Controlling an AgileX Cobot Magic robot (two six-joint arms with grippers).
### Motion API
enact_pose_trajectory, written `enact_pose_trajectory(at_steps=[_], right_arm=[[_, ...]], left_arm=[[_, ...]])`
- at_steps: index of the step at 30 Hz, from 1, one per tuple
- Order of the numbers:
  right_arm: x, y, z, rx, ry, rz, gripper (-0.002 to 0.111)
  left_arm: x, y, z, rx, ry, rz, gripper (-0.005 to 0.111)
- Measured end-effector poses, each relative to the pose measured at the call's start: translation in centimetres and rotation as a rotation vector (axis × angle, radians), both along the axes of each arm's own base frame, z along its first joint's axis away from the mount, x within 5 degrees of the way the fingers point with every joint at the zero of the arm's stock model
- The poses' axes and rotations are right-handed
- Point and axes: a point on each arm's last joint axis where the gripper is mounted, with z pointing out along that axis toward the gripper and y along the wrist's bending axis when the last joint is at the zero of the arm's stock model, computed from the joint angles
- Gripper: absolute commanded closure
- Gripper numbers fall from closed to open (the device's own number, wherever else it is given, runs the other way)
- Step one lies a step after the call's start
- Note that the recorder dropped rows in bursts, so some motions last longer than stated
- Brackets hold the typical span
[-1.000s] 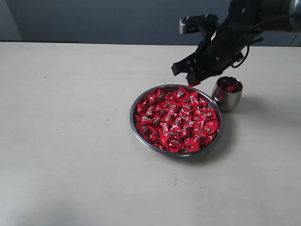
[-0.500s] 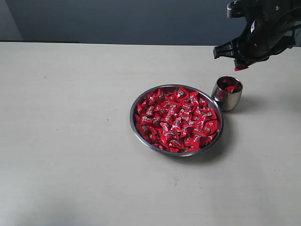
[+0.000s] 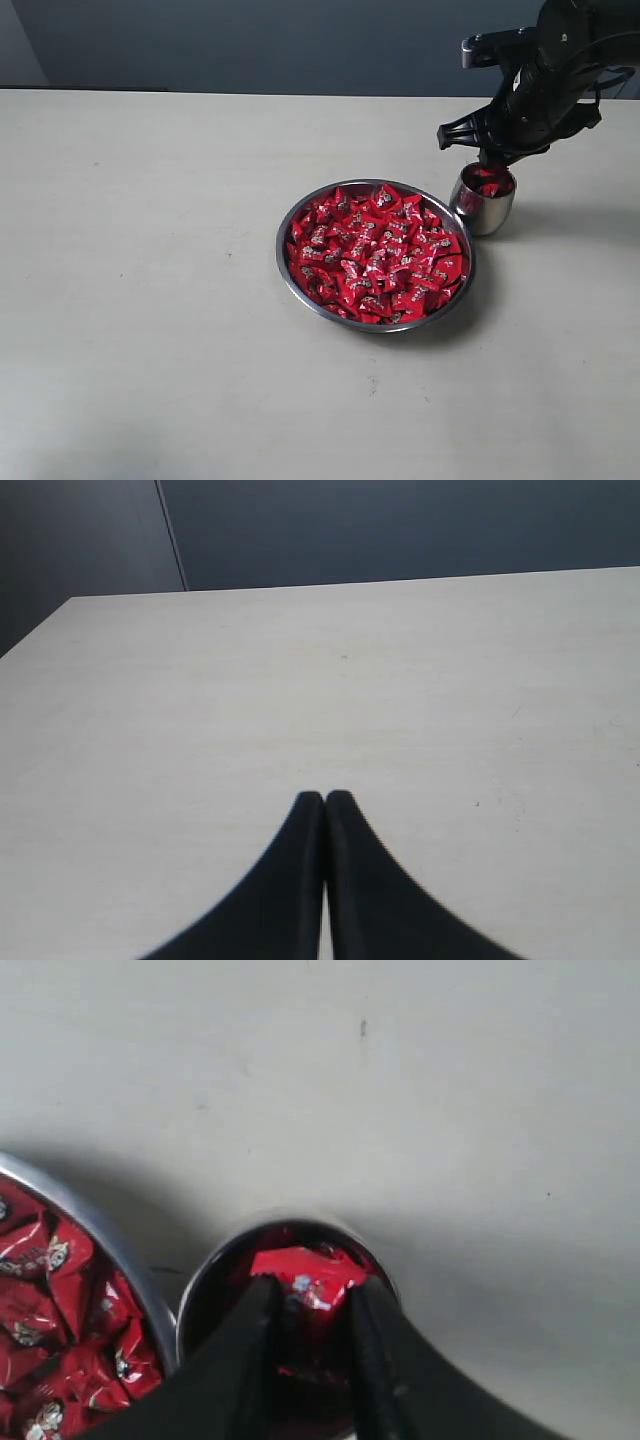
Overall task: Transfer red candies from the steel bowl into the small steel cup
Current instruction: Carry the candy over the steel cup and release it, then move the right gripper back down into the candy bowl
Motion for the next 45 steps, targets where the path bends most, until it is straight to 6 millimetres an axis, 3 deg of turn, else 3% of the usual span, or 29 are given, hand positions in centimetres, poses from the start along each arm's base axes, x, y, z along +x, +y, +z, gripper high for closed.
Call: enact_pose_trajectory(at_steps=[7, 12, 15, 29, 32, 39, 45], right_arm=[[0.1, 0.0, 0.0, -0.002, -0.008, 0.013, 0.107], [0.1, 0.1, 0.1, 0.001, -0.014, 0.013, 0.081], [0.1, 0.1, 0.1, 0.002, -0.016, 0.014, 0.073], [-0.1, 0.2, 0.1, 0.028, 0.009, -0.006, 0.073], [-0.5, 0.4, 0.8, 0.046, 0.009, -0.006, 0.073], [-2.3, 2.7, 3.4, 0.092, -0.022, 0.08, 0.073], [-4.6, 4.9, 3.1, 0.09, 0.115, 0.145, 0.073]], left_arm=[[0.0, 0.0, 0.0, 0.0, 0.0, 0.0, 0.106], [0.0, 0.0, 0.0, 0.0, 0.0, 0.0, 0.106], [0.0, 0.0, 0.0, 0.0, 0.0, 0.0, 0.106], [0.0, 0.0, 0.0, 0.0, 0.0, 0.0, 0.106], [0.0, 0.0, 0.0, 0.0, 0.0, 0.0, 0.106], [0.0, 0.0, 0.0, 0.0, 0.0, 0.0, 0.106], [0.0, 0.0, 0.0, 0.0, 0.0, 0.0, 0.106]])
